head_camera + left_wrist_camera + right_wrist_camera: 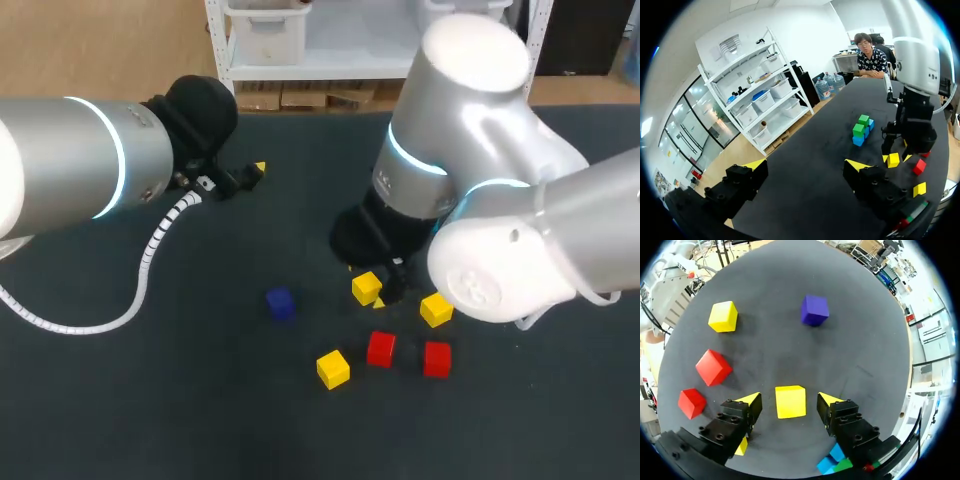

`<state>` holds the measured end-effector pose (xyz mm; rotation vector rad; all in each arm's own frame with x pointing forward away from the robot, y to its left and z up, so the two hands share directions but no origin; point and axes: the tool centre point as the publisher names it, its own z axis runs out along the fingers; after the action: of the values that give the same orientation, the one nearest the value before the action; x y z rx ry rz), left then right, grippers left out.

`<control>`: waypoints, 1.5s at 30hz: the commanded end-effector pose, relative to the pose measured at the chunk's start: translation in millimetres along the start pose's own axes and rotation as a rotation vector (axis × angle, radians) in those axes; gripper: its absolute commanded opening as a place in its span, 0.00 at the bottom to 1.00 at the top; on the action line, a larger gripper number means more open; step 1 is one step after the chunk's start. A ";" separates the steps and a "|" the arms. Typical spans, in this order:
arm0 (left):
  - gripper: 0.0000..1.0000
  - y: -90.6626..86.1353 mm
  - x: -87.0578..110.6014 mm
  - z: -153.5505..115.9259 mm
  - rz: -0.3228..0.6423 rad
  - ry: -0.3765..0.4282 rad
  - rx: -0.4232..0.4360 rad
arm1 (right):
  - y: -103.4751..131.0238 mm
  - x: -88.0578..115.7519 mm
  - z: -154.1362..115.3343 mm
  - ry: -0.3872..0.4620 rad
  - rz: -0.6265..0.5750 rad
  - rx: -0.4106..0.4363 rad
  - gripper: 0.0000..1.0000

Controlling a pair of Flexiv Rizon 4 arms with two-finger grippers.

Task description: Place the blue cubes, place green cubes on the blue cubes, place the yellow cubes on the green cubes, then place the red cubes on the yellow cubes, and place purple cube on the red cubes.

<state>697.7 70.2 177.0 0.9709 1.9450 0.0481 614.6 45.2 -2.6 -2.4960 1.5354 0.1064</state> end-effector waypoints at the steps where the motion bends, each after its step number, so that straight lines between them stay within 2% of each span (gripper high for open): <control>1: 1.00 0.4 0.2 1.1 -0.001 -0.002 0.001 | -1.8 1.5 5.0 0.017 0.003 0.001 0.50; 3: 1.00 0.4 0.2 1.1 -0.001 -0.002 0.001 | -1.4 2.8 5.5 0.023 0.004 0.005 0.37; 5: 1.00 0.4 0.2 1.1 -0.001 -0.002 0.001 | -0.8 3.9 4.2 0.024 0.011 0.003 0.15; 8: 1.00 0.4 0.2 1.1 -0.001 -0.002 0.001 | -0.3 6.1 1.4 0.030 0.018 0.007 0.00; 18: 1.00 0.4 0.2 1.1 -0.001 -0.002 0.001 | -0.3 14.8 -18.8 0.021 0.057 0.003 0.00; 28: 1.00 0.4 0.2 1.1 -0.001 -0.002 0.001 | -24.0 20.5 -67.9 -0.042 0.168 0.021 0.00; 38: 1.00 0.4 0.2 1.1 -0.001 -0.002 0.001 | -54.5 49.6 -97.3 -0.018 0.310 0.085 0.00; 45: 1.00 0.4 0.2 1.1 -0.001 -0.002 0.001 | -80.9 71.3 -100.6 0.002 0.436 0.103 0.00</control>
<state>697.7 70.2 177.0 0.9710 1.9450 0.0481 700.8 -7.8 97.2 -2.0493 1.9858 0.0913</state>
